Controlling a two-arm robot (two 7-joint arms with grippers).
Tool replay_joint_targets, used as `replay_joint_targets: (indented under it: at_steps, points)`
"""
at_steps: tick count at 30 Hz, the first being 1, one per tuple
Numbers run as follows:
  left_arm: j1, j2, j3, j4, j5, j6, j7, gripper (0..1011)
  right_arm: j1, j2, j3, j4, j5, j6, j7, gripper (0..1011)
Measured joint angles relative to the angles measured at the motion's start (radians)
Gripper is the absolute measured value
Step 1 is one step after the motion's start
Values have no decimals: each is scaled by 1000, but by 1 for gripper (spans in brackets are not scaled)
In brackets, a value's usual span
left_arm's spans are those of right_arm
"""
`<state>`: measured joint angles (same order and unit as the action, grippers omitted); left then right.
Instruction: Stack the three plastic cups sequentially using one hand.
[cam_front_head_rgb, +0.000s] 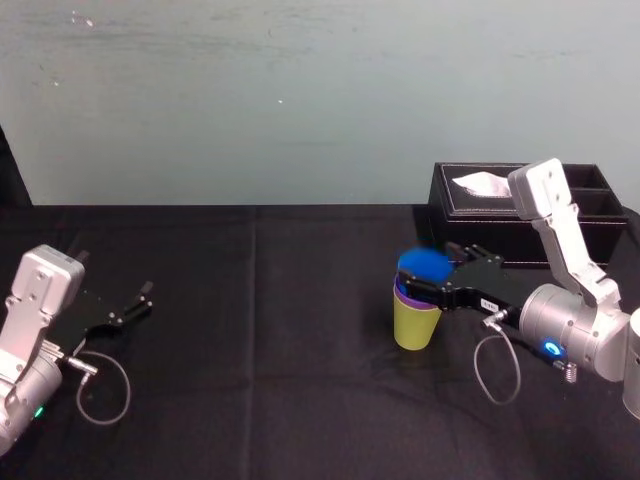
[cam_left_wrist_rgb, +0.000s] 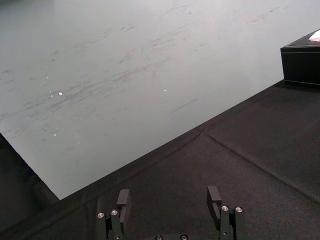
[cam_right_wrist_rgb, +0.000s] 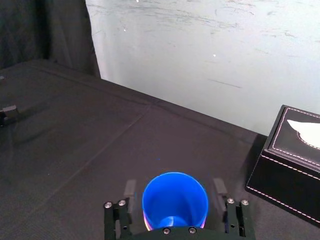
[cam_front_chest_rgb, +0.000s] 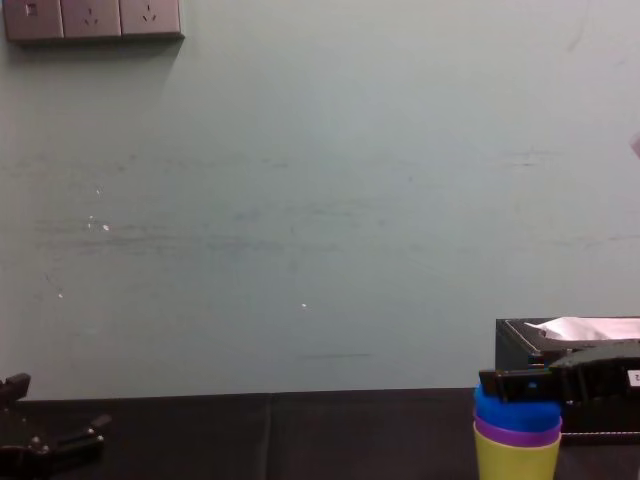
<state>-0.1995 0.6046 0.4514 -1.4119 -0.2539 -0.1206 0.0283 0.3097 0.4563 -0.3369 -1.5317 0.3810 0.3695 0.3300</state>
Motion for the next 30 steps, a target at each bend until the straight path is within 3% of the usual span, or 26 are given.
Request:
replay_joint_targets:
  at_steps: [4, 12, 21, 30]
  points:
    - [0, 0, 0, 0, 0, 0, 0, 1000, 0, 0, 1, 0, 0, 0, 0, 1004]
    - [0, 0, 0, 0, 0, 0, 0, 1000, -2, 0, 1, -3, 1, -5, 0, 1004]
    - [0, 0, 0, 0, 0, 0, 0, 1000, -49, -22, 42, -39, -20, -108, -46, 1004]
    - [0, 0, 0, 0, 0, 0, 0, 1000, -149, -69, 129, -89, -61, -225, -166, 1004]
